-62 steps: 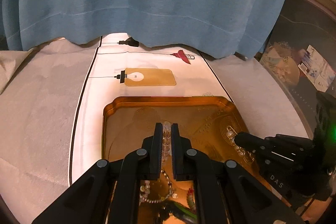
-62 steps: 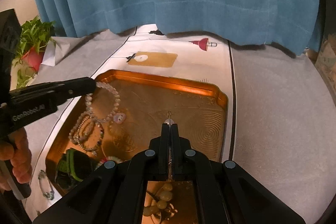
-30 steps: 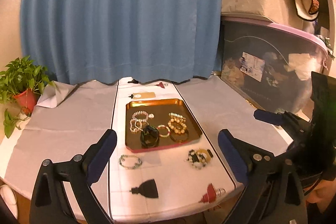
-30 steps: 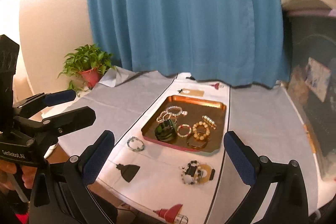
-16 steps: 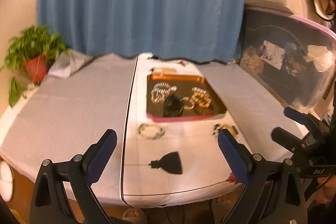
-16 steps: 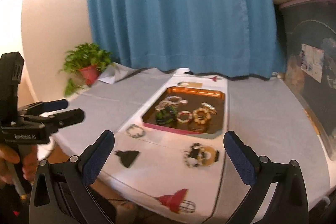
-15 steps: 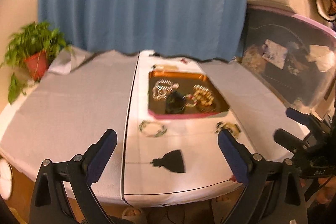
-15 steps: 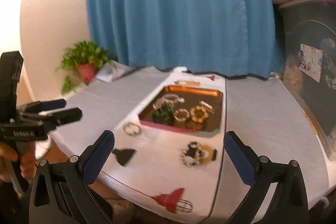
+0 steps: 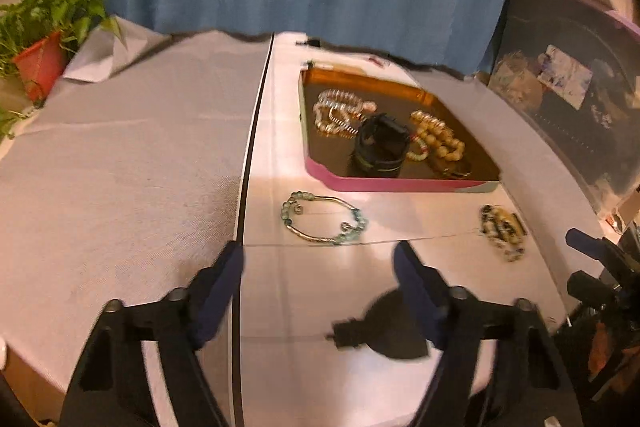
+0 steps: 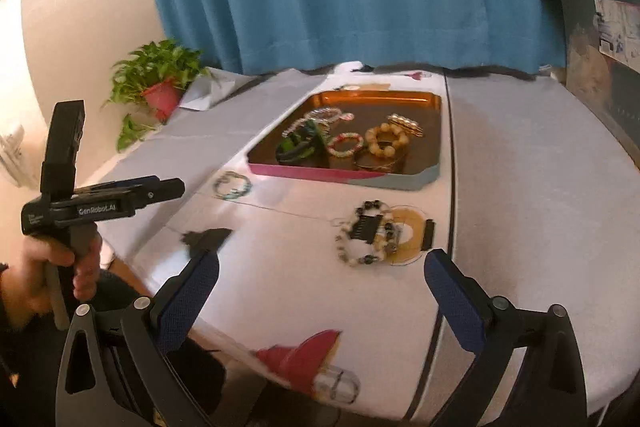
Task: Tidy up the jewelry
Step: 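Withdraw both tools from the tray toward the remaining bracelets, then grasp the green bead bracelet with the left tool while the right tool grasps the black-and-white bead bracelet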
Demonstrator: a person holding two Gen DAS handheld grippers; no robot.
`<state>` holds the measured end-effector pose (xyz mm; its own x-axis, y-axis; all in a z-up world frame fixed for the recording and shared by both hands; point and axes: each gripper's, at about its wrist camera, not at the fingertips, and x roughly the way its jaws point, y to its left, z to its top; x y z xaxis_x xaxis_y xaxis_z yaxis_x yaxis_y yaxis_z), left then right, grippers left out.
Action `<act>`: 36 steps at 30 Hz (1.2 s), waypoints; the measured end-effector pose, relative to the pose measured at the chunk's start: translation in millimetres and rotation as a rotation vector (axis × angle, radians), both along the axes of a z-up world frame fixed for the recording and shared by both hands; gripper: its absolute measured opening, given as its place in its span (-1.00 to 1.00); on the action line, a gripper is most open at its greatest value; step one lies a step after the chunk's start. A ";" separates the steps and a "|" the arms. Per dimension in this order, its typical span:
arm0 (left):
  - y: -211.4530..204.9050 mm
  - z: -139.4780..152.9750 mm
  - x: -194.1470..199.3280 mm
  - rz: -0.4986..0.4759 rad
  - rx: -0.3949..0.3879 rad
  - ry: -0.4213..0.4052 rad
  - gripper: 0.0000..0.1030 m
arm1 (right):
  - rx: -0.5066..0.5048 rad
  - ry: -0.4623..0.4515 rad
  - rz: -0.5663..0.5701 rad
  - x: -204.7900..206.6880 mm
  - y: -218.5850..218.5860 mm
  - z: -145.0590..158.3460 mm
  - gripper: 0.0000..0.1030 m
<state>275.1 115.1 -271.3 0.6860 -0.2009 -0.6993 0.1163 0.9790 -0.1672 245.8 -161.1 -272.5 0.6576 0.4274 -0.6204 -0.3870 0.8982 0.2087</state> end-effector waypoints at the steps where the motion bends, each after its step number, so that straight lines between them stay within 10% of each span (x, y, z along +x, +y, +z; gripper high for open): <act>1: 0.7 -5.5 8.8 -0.004 -0.003 0.015 0.16 | -0.008 0.010 0.003 4.8 1.0 -2.9 0.61; 7: 1.7 -20.6 39.9 -0.016 -0.004 0.022 0.08 | -0.068 0.049 -0.037 36.2 4.9 -17.5 0.03; 11: 5.9 -24.8 44.6 -0.019 -0.031 0.029 -0.56 | -0.077 0.053 -0.079 47.3 0.7 -26.6 -0.22; 15: 6.2 -25.6 45.4 -0.010 -0.031 0.026 -0.63 | -0.113 0.052 -0.123 48.9 -0.8 -36.2 -0.66; 28: -23.8 -26.9 35.4 -0.023 0.176 -0.017 -0.86 | -0.244 -0.047 -0.160 39.4 20.8 -41.2 -0.71; 36: -38.8 -27.4 -3.9 -0.056 0.049 -0.010 -0.95 | -0.217 -0.034 -0.115 14.2 9.3 -38.6 -0.72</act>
